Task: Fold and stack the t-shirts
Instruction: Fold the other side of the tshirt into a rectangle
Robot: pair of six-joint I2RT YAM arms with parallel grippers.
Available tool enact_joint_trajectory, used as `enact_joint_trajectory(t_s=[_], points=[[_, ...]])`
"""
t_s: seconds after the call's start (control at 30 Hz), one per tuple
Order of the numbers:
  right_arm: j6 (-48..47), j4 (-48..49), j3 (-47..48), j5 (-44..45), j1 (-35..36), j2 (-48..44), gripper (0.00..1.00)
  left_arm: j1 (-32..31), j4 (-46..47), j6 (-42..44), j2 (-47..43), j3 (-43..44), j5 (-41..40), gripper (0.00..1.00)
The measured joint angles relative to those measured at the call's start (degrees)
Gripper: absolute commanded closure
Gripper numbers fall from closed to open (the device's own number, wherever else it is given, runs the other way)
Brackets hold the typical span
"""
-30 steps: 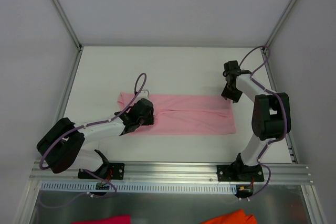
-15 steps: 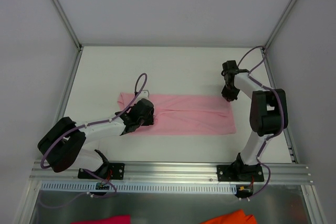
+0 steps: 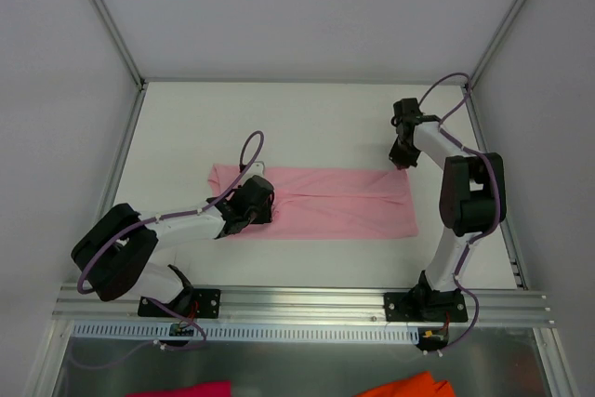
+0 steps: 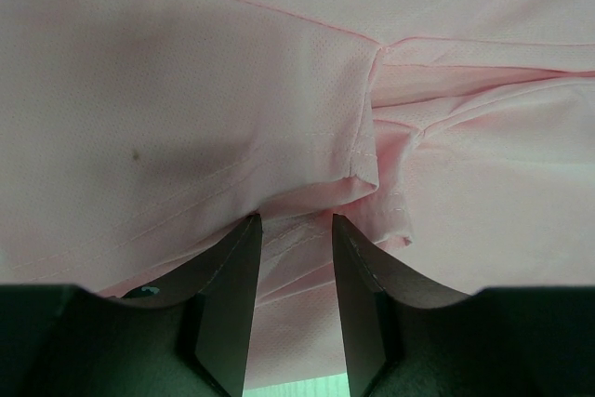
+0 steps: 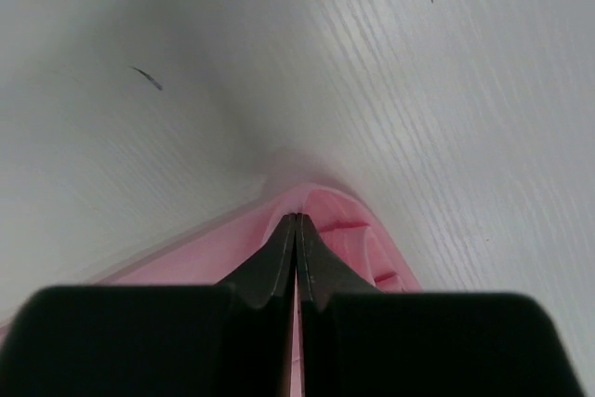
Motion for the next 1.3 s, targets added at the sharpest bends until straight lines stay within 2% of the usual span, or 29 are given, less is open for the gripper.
enact_joint_trajectory(t_s=[0.2,0.47,0.57,0.67,0.7,0.77,0.97,1.3], points=[[-1.9,1.5,5.4,-0.3,0.2,0.0,0.99,0.0,0.0,0.0,0.5,0.5,0.0,0.63],[-4.2,3.8,6.6,0.4,1.0,2.1,0.99,0.0,0.0,0.0,0.9,0.6,0.0,0.64],[-4.5,3.8,7.0,1.2,1.4,3.4,0.9,0.0,0.0,0.0,1.0,0.8,-0.1,0.64],[-5.0,3.7,7.1,3.0,2.1,3.8,0.73,0.0,0.0,0.0,1.1,0.8,-0.1,0.64],[-5.2,3.6,7.1,3.8,2.5,3.7,0.64,0.0,0.0,0.0,1.3,0.9,-0.1,0.64],[-5.2,3.0,6.9,5.3,3.6,3.4,0.58,0.0,0.0,0.0,1.4,1.0,-0.1,0.64],[-4.2,-2.0,4.5,8.6,7.4,-2.0,0.58,-0.4,0.3,0.0,1.4,1.1,0.0,0.64],[-0.2,-10.7,4.0,14.3,6.9,-3.5,0.59,-0.8,0.6,0.0,1.5,1.1,0.1,0.64]])
